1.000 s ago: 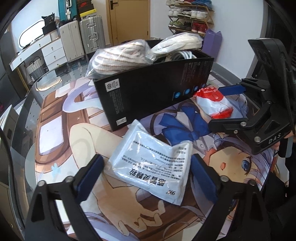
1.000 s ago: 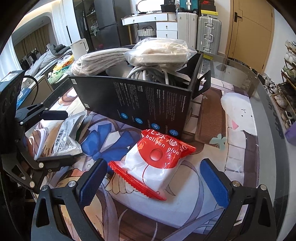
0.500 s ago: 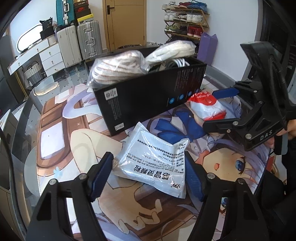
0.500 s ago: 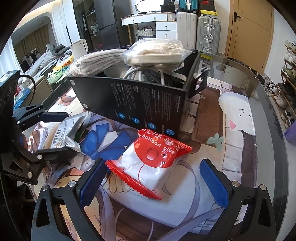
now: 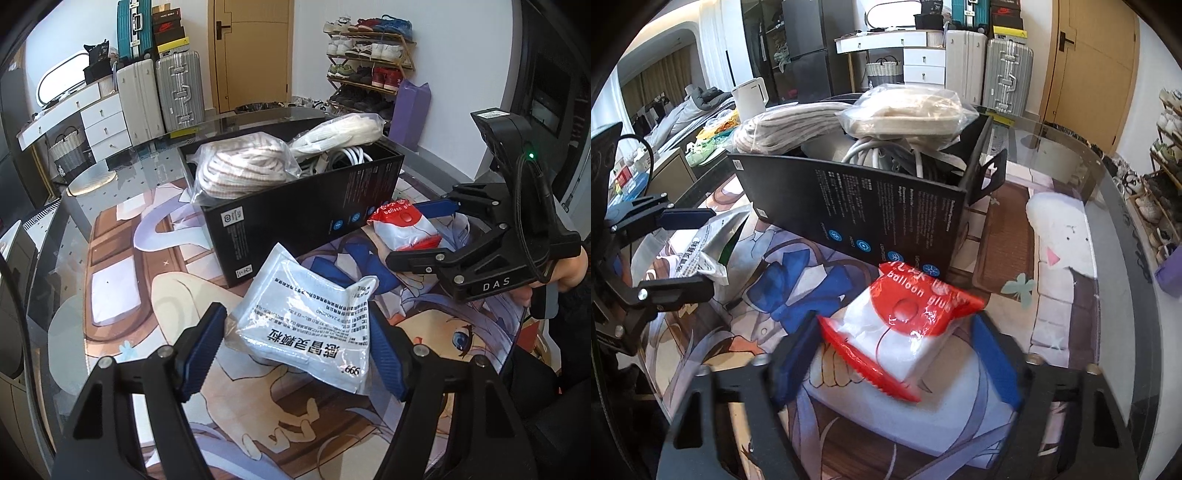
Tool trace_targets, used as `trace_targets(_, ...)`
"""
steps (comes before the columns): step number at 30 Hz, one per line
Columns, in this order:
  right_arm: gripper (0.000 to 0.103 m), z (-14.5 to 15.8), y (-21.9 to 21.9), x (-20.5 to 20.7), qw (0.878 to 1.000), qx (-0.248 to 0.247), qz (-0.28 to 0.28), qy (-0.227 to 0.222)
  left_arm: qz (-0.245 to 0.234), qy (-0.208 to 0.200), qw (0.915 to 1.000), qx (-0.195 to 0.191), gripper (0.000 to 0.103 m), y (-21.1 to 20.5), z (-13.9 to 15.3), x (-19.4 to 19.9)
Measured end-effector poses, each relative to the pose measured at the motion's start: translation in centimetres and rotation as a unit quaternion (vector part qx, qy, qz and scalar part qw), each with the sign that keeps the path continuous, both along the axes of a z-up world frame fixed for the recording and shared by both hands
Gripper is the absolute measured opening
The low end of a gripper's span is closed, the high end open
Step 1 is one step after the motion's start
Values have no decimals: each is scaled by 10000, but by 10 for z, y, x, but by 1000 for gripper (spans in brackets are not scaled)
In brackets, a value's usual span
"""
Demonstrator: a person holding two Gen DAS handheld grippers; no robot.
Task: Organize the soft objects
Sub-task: 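Close the right gripper on the balloon glue packet while the left gripper grasps the white packet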
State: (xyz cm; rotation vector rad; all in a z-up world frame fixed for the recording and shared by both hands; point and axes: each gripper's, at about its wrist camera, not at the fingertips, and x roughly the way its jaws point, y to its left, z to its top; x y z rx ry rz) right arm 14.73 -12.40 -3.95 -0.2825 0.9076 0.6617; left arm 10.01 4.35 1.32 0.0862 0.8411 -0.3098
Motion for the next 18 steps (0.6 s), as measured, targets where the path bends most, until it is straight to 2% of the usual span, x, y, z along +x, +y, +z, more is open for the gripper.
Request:
trace_targets(4, 66, 2, -1, -1, 10000, 33, 79, 10, 0, -31, 10000, -16, 74, 0, 2, 0)
trace_targets(10, 60, 5, -3, -3, 9998, 58, 172, -27, -9, -109, 9999, -46, 74, 0, 8, -5)
trace_targets(18, 60, 17, -4, -12, 9991, 113, 359, -180, 25, -231, 9997, -100, 74, 2, 18, -8)
